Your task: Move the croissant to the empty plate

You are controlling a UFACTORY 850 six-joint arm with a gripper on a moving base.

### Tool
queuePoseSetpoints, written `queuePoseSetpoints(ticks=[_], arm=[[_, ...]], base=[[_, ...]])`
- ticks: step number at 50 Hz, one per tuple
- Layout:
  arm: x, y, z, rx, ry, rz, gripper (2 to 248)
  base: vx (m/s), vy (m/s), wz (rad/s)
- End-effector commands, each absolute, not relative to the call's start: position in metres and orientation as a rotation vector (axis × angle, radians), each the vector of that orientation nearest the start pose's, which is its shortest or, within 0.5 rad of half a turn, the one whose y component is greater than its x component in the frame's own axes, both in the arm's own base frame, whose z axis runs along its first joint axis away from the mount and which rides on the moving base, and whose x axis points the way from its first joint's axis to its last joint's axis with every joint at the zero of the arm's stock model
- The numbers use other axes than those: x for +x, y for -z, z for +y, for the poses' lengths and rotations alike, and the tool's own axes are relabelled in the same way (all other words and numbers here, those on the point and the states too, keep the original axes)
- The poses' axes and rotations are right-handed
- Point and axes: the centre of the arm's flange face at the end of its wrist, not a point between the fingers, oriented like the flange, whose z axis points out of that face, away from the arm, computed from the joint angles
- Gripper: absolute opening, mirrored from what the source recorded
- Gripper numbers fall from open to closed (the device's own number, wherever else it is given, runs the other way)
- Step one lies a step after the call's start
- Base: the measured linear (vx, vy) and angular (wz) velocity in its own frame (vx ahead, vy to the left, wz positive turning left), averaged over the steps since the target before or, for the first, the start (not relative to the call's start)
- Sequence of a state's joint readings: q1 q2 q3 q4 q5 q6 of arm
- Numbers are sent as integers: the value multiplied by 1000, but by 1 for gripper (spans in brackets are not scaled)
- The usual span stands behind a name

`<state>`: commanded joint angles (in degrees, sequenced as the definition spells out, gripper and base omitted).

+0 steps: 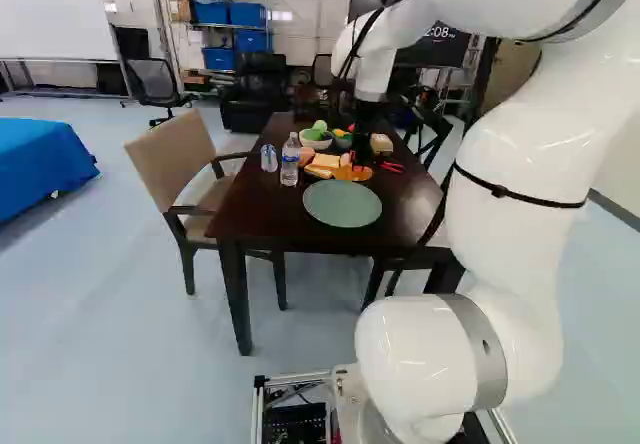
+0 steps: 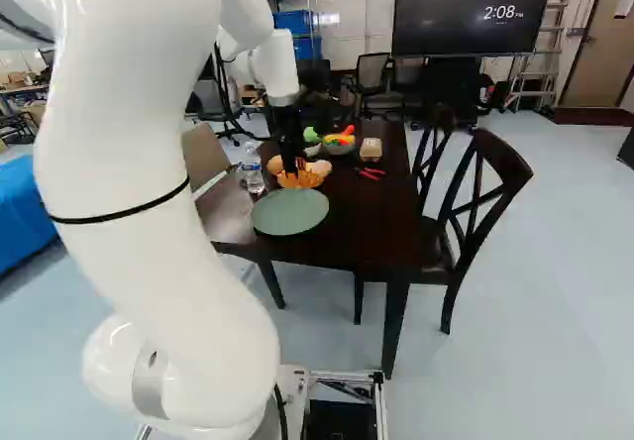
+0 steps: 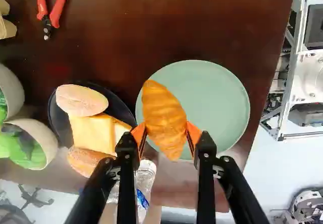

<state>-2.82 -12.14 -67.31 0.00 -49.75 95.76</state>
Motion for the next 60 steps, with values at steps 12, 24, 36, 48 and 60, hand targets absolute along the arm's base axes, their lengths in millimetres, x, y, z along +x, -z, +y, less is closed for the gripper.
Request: queuePoseSetpoints(ticks=[12,24,36,48,60], arm=[[529,-517,-25,-2022,63,2347,124],[528,-498,-23,-2046,22,2364,124],[530,-494,-23,-2050,13,2369,124],[530,-494,-23,-2050,13,2369,145],[530,-494,-23,-2050,13,2369,243]], base=[[0,0,0],[0,0,0],[0,0,0],[0,0,0],[0,0,0]])
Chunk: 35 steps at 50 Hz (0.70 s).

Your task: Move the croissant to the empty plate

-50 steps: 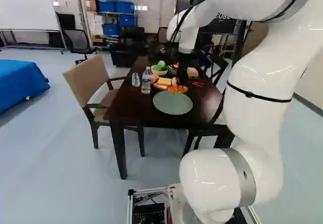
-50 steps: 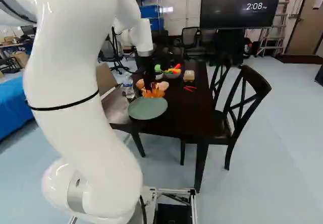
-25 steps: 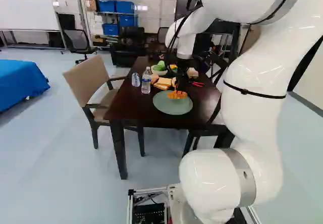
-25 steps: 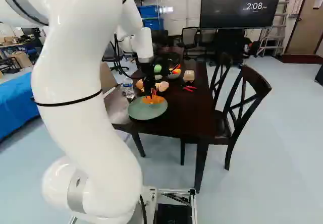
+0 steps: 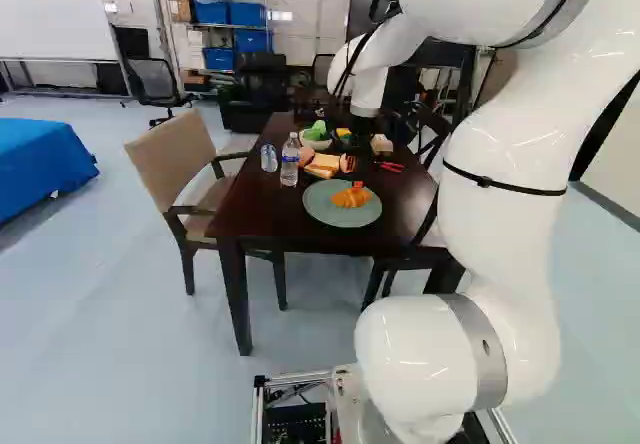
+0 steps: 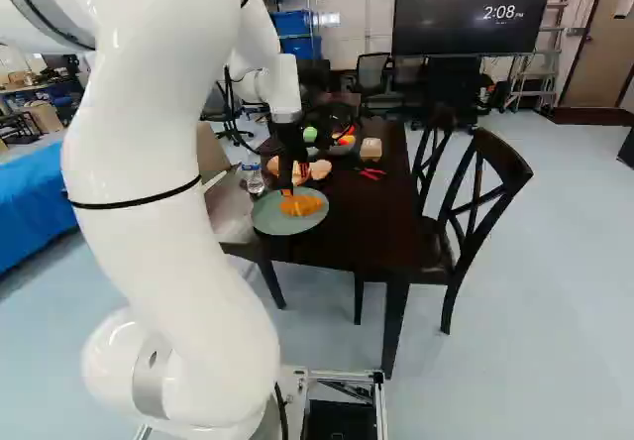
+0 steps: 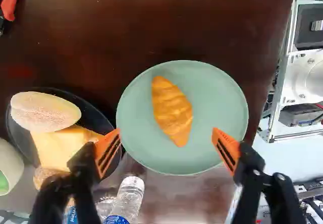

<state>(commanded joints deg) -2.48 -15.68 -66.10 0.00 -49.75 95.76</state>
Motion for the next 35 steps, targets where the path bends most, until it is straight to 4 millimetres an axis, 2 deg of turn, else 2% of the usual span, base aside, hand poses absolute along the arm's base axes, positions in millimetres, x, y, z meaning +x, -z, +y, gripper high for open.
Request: queuePoseSetpoints(ticks=[35], arm=[[528,-498,-23,-2046,22,2364,247]], base=[[0,0,0]])
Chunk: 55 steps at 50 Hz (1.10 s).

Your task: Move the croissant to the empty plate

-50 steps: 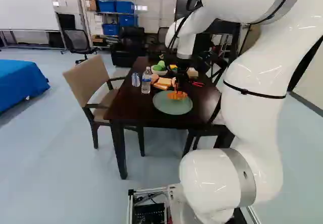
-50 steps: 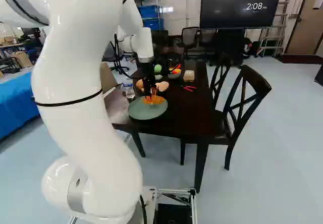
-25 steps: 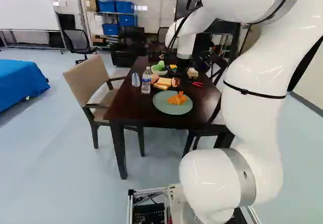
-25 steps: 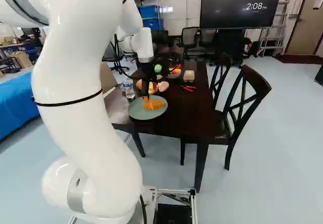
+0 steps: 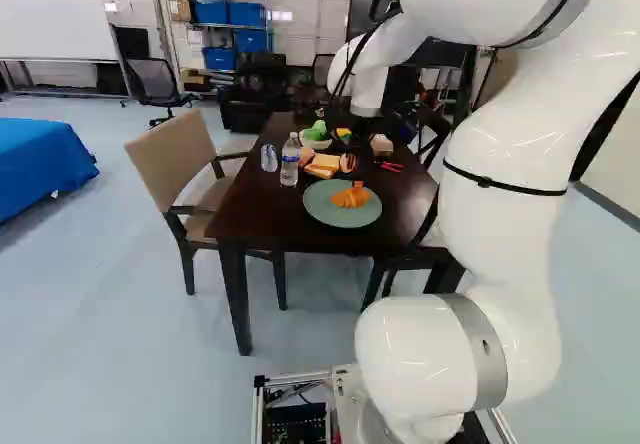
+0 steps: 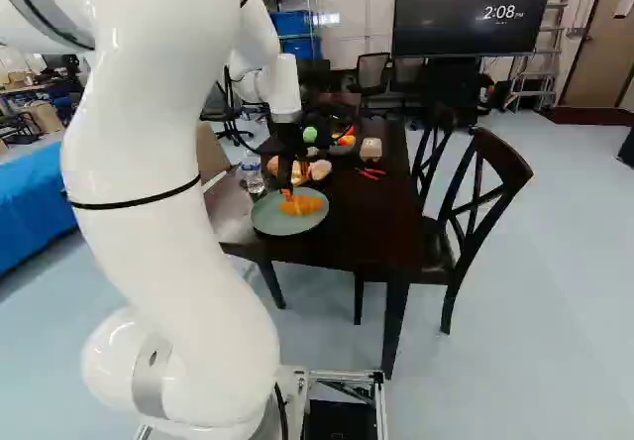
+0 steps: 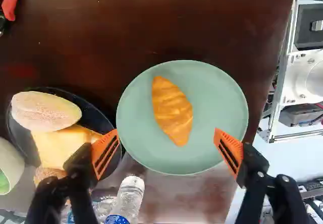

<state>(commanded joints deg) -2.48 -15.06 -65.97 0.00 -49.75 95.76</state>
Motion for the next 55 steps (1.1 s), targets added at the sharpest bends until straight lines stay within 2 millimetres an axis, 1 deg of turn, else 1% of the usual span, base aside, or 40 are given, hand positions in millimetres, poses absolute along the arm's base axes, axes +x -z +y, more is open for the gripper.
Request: queuePoseSetpoints(ticks=[55], arm=[[493,-578,-21,-1970,180,2276,247]], base=[[0,0,0]])
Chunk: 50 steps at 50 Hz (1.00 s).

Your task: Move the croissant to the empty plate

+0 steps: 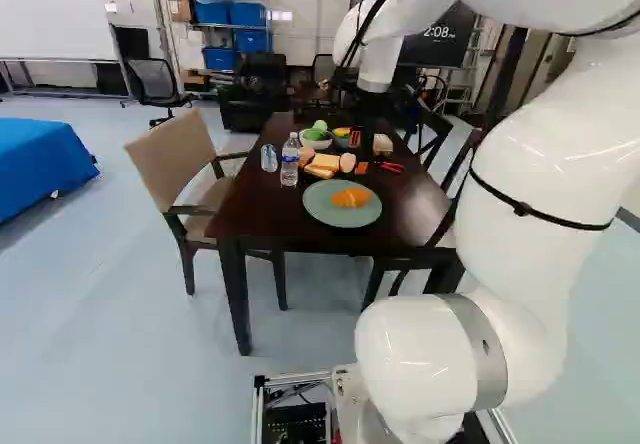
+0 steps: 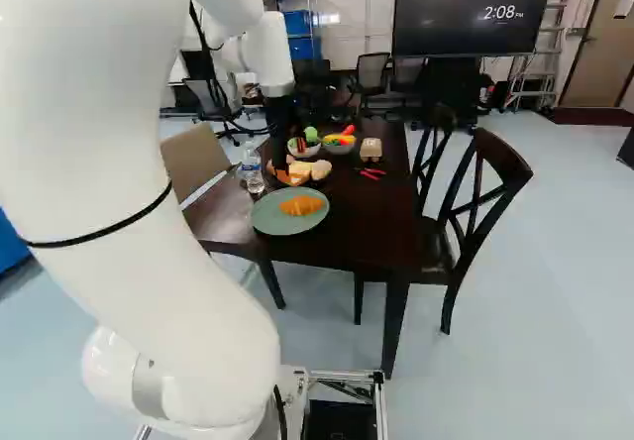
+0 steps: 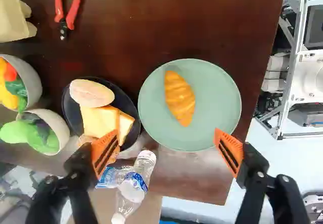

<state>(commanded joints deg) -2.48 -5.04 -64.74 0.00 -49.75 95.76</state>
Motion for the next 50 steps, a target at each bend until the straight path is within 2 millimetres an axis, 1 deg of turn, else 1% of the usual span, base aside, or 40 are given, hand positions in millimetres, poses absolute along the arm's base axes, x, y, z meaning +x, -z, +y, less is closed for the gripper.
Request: queuePoseSetpoints(ticks=[32,50], arm=[[493,-578,-21,-1970,180,2276,247],[493,-578,-21,-1970,180,2276,247]], base=[[-1,0,0],[-74,-1,4]])
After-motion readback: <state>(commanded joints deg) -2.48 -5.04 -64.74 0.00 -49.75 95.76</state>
